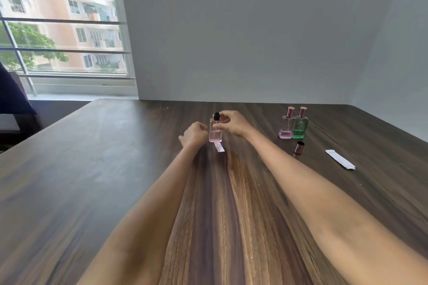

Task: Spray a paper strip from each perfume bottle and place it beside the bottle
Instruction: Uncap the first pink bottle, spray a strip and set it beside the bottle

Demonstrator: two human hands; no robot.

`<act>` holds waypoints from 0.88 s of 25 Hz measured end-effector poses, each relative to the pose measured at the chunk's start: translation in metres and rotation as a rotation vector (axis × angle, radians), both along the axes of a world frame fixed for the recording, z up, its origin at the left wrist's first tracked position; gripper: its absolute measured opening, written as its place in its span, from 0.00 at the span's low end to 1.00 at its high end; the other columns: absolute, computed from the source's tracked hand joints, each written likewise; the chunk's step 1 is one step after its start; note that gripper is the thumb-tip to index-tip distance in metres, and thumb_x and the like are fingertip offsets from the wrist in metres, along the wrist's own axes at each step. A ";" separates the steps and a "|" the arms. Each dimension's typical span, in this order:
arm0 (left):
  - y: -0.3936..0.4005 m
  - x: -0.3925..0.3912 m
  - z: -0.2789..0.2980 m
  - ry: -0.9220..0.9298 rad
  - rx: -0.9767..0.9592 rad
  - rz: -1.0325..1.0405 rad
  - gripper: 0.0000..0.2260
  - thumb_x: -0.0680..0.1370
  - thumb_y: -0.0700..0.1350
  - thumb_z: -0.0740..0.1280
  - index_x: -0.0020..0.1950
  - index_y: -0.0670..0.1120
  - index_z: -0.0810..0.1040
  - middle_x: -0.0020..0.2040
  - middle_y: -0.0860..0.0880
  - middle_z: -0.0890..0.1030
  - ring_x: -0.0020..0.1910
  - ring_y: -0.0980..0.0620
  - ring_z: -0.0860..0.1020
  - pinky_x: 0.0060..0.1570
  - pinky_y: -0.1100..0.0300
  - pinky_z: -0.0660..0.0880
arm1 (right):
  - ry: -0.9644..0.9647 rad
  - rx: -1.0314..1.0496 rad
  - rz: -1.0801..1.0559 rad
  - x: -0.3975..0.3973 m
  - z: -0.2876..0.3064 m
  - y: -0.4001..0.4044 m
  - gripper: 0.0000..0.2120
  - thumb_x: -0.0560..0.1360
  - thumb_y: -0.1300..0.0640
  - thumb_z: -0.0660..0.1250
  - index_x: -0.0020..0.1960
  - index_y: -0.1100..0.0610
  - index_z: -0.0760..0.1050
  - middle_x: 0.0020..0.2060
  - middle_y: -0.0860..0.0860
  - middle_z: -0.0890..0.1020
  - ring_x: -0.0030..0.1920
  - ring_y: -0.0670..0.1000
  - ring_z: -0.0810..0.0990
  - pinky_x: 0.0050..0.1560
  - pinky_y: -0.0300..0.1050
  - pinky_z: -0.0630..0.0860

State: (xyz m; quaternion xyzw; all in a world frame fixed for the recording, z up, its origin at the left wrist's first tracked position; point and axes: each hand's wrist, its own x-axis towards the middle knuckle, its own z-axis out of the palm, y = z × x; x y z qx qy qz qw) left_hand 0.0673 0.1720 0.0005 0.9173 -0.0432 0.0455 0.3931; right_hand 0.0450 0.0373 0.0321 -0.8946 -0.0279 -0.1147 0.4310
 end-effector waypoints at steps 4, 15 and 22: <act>0.001 -0.007 -0.004 -0.069 0.092 0.044 0.15 0.78 0.44 0.57 0.61 0.49 0.77 0.63 0.47 0.78 0.65 0.44 0.73 0.65 0.49 0.63 | 0.142 0.001 0.019 -0.012 0.001 -0.005 0.32 0.70 0.60 0.74 0.70 0.60 0.66 0.62 0.56 0.74 0.62 0.54 0.74 0.63 0.46 0.72; 0.001 -0.045 0.006 -0.117 0.381 0.089 0.18 0.79 0.43 0.58 0.68 0.41 0.69 0.68 0.39 0.70 0.68 0.40 0.67 0.66 0.48 0.63 | 0.247 -0.982 -0.317 -0.095 0.019 -0.118 0.17 0.72 0.59 0.66 0.60 0.50 0.77 0.63 0.54 0.73 0.63 0.58 0.74 0.58 0.50 0.74; 0.001 -0.051 0.012 -0.139 0.419 0.091 0.17 0.79 0.45 0.59 0.67 0.41 0.70 0.67 0.40 0.72 0.67 0.40 0.69 0.65 0.47 0.63 | 0.320 -0.942 -0.405 -0.107 0.007 -0.117 0.18 0.70 0.63 0.72 0.58 0.57 0.76 0.59 0.57 0.78 0.58 0.58 0.79 0.53 0.46 0.75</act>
